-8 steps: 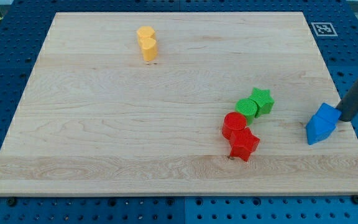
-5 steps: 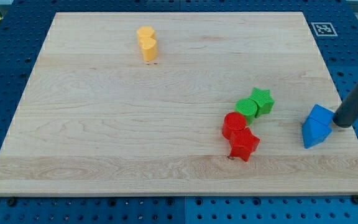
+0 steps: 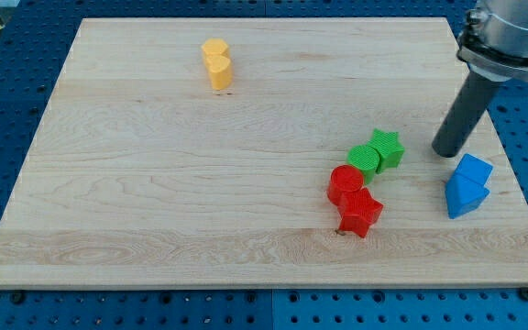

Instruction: Slide the blue cube a bit down

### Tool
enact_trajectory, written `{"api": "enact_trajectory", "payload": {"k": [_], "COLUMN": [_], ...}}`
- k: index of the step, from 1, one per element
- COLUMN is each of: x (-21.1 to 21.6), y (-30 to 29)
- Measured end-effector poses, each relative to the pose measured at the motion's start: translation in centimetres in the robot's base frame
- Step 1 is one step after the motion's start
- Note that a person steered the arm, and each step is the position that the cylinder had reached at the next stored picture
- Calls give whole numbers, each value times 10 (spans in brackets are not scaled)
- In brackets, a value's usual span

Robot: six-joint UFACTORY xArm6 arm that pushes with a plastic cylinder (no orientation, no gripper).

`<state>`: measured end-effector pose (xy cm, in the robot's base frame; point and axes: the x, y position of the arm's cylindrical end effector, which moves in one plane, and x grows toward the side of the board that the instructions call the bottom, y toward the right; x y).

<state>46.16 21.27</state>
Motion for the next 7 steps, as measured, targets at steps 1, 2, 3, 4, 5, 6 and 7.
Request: {"api": "enact_trajectory", "payload": {"k": [1, 2, 3, 4, 5, 6, 7], "x": [9, 19, 24, 27, 32, 35, 37], "y": [-2, -1, -1, -1, -1, -1, -1]}}
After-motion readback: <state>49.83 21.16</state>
